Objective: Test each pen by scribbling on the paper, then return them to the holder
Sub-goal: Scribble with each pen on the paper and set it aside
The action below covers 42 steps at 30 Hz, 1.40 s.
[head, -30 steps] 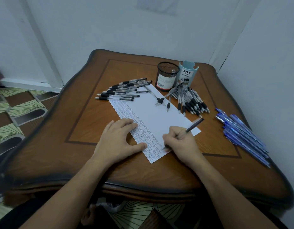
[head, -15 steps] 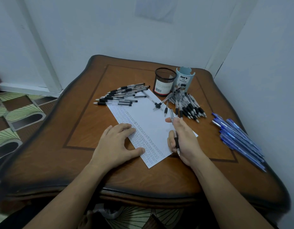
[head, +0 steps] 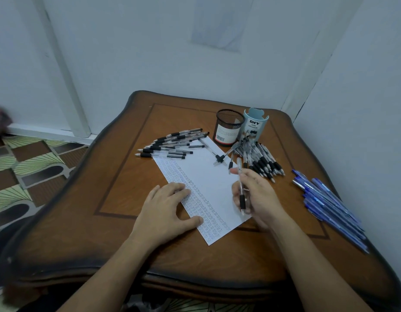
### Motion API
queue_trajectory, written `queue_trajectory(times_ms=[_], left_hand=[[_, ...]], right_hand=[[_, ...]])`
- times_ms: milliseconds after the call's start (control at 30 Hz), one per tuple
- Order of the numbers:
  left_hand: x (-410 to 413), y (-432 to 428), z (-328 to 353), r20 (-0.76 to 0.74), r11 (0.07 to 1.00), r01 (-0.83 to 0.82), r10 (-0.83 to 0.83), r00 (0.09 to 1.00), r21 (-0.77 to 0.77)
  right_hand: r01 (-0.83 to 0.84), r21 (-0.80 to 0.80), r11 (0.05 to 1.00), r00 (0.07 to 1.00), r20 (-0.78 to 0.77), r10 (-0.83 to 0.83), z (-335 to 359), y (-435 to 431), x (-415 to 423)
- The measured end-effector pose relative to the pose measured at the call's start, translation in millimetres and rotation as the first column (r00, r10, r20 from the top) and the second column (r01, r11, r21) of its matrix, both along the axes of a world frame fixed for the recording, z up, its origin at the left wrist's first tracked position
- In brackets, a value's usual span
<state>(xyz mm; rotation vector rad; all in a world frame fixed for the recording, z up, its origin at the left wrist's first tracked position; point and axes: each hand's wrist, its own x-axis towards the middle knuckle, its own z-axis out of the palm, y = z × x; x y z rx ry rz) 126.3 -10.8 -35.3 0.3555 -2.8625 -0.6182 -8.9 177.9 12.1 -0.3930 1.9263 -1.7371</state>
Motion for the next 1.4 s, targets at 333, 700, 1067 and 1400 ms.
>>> queue_trajectory(times_ms=[333, 700, 1067, 1400], left_hand=[[0.7, 0.4, -0.1, 0.007, 1.0, -0.004, 0.004, 1.0, -0.01], [1.1, 0.8, 0.7, -0.001, 1.0, -0.009, 0.009, 1.0, 0.003], [2.2, 1.1, 1.6, -0.022, 1.0, -0.003, 0.003, 1.0, 0.011], [1.5, -0.5, 0.2, -0.033, 1.0, 0.013, -0.013, 0.999, -0.003]], right_hand=[[0.308, 0.588, 0.748, 0.78, -0.606, 0.155, 31.1, -23.5, -94.0], [0.41, 0.625, 0.664, 0.777, -0.621, 0.105, -5.3, -49.8, -82.2], [0.064, 0.552, 0.831, 0.624, -0.672, 0.398, -2.2, -102.7, -67.9], [0.008, 0.678, 0.735, 0.531, -0.626, 0.571, -13.6, -158.9, -48.8]])
